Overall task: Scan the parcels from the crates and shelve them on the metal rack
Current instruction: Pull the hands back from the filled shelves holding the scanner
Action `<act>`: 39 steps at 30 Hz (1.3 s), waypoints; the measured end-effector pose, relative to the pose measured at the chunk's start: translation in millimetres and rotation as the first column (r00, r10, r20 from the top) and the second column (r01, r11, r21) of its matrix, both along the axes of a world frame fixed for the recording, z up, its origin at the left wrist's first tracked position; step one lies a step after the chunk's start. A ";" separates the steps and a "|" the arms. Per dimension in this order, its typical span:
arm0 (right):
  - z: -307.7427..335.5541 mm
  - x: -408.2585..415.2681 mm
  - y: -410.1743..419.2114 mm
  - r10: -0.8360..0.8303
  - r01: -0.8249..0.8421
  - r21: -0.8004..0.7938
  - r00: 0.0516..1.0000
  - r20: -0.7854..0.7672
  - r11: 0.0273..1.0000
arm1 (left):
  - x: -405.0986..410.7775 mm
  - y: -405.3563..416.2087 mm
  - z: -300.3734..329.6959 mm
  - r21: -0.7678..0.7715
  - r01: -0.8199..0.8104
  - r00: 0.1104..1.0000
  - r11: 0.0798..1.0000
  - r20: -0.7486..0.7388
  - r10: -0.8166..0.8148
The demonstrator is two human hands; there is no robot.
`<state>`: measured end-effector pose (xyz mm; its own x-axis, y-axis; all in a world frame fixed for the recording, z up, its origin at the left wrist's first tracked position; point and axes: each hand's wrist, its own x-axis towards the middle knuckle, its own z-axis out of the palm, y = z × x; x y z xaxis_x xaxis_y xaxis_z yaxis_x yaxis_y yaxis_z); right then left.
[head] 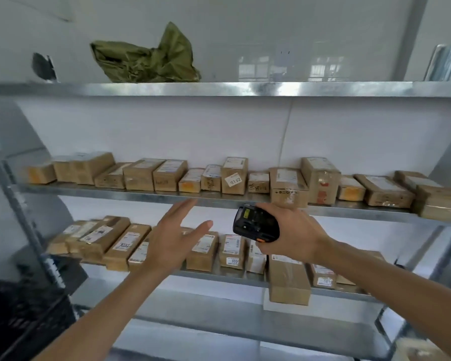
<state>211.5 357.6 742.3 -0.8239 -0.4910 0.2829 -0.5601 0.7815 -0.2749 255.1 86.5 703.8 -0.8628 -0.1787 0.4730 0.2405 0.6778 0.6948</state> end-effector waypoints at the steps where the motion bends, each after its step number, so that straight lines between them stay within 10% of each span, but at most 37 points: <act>1: 2.0 2.8 -13.8 0.015 -0.014 -0.005 1.000 0.000 1.000 | 7.1 -11.8 1.8 -0.011 -0.013 1.000 1.000 0.005 0.013; 13: -50.2 -15.1 -100.6 0.097 -0.102 0.040 0.991 0.096 0.994 | 26.4 -89.9 -45.8 -0.036 -0.124 0.985 0.992 0.117 0.128; 39: -501.8 -139.0 -176.6 -0.165 0.108 0.149 0.876 0.453 0.983 | -103.1 -157.1 -487.3 0.050 -0.052 0.770 0.997 0.638 0.008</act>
<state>72.5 181.0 240.5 -0.9079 -0.3699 -0.1975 -0.2773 0.8829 -0.3788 151.9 -70.7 216.5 -0.9558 -0.2188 -0.1962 -0.2919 0.6287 0.7208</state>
